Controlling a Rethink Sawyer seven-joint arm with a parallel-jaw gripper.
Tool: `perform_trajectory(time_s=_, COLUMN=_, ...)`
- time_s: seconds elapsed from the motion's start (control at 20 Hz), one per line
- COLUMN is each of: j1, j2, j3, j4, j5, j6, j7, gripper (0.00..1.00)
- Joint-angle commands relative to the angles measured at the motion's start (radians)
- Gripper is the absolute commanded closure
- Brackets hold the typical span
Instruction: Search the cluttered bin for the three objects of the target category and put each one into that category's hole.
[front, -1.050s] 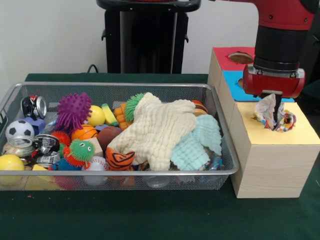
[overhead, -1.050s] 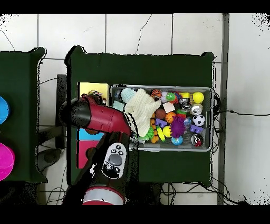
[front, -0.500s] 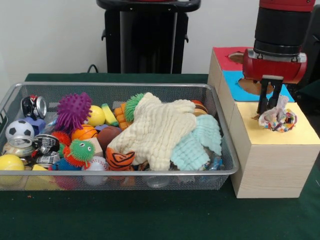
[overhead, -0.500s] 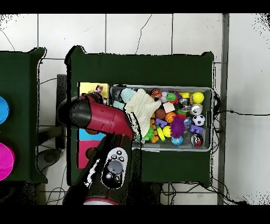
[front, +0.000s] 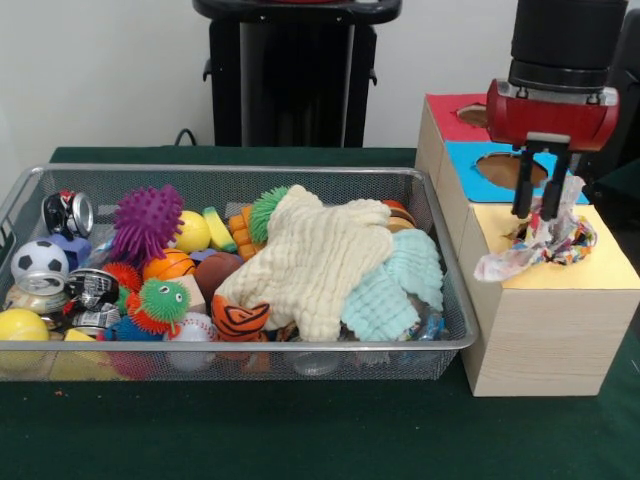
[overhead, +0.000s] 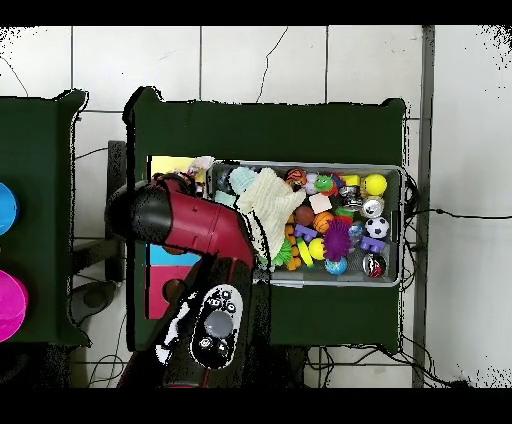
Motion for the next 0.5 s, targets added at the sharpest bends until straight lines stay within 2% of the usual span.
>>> perform_trajectory(time_s=0.05, j1=-0.001, j2=0.009, j3=0.026, j4=0.011, j5=-0.032, j6=0.119, j7=0.188, gripper=0.00)
perform_trajectory(time_s=0.5, j1=0.004, j2=0.002, j3=0.033, j4=0.039, j5=-0.031, j6=0.081, j7=0.184, gripper=0.00)
